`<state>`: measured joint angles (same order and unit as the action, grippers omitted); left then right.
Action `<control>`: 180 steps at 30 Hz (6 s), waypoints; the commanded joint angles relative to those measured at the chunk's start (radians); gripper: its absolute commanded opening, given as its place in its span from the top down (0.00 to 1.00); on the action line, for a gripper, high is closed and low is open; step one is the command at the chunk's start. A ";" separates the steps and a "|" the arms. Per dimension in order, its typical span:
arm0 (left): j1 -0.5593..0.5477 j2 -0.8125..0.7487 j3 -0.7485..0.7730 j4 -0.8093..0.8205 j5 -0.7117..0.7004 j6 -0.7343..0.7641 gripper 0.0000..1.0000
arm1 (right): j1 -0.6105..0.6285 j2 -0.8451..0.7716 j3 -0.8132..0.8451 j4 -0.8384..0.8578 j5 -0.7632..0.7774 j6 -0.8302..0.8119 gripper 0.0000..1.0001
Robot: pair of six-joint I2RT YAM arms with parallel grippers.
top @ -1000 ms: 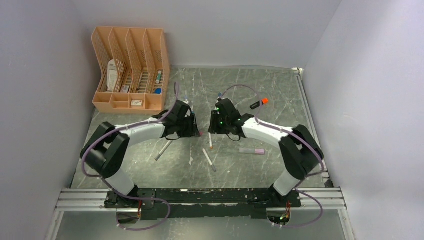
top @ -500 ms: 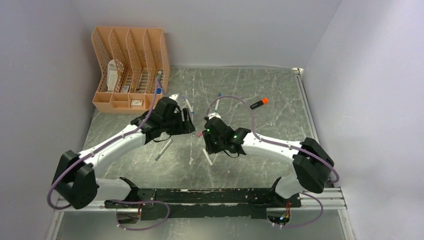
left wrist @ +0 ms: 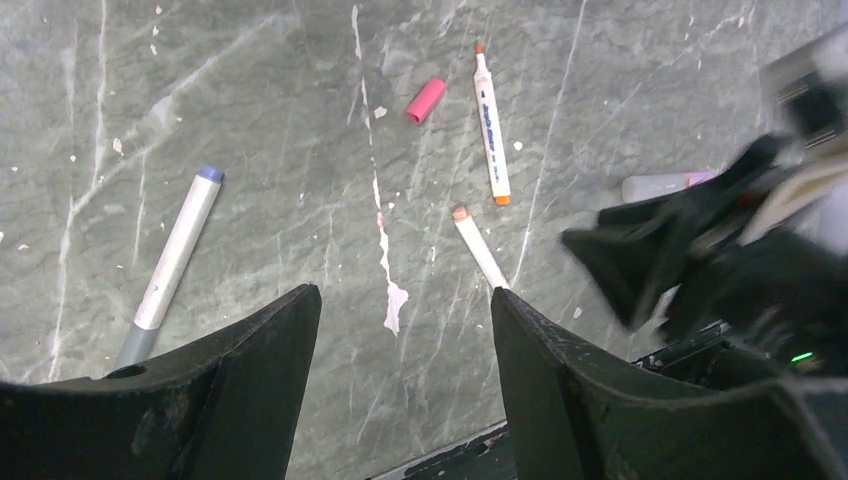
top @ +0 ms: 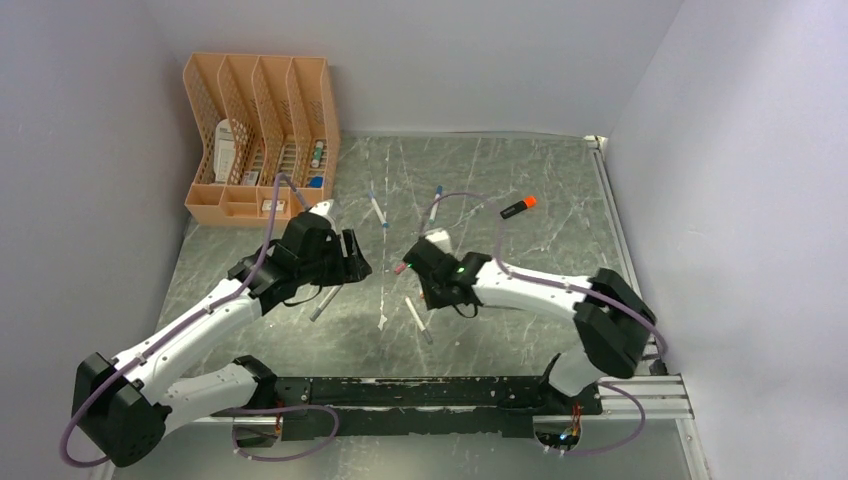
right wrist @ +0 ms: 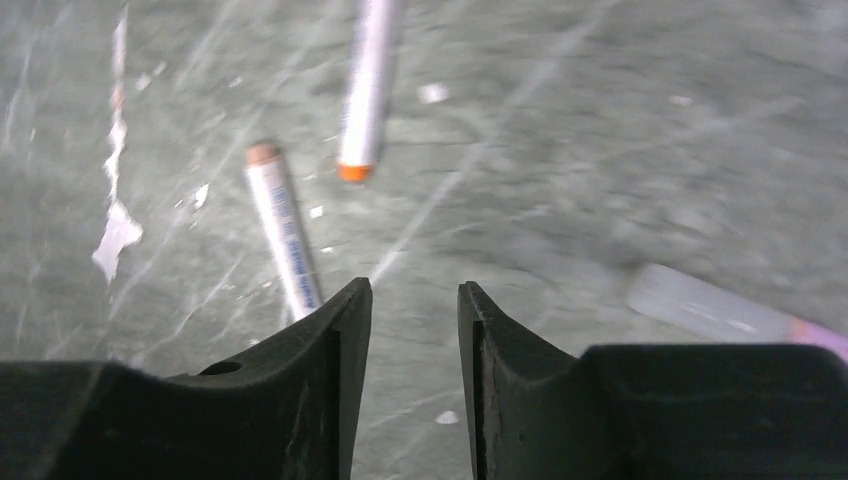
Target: Open the pen caps
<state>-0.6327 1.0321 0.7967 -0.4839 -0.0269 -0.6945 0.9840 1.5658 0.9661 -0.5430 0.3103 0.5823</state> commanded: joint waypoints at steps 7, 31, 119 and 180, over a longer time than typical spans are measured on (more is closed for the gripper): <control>-0.007 0.048 -0.013 0.043 0.037 0.008 0.27 | -0.321 -0.286 -0.139 -0.168 0.072 0.323 0.47; -0.007 0.092 -0.049 0.122 0.089 0.022 0.27 | -0.463 -0.052 -0.011 -0.489 0.099 0.747 0.22; -0.014 0.139 -0.318 1.218 0.665 -0.414 0.37 | -0.298 -0.411 -0.642 1.467 -1.013 0.501 1.00; -0.076 0.140 -0.104 0.972 0.677 -0.172 0.93 | -0.306 -0.390 -0.589 1.394 -1.110 0.441 1.00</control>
<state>-0.6956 1.1538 0.6044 0.5228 0.6495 -0.9184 0.6792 1.1915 0.3832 0.8932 -0.7971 1.0336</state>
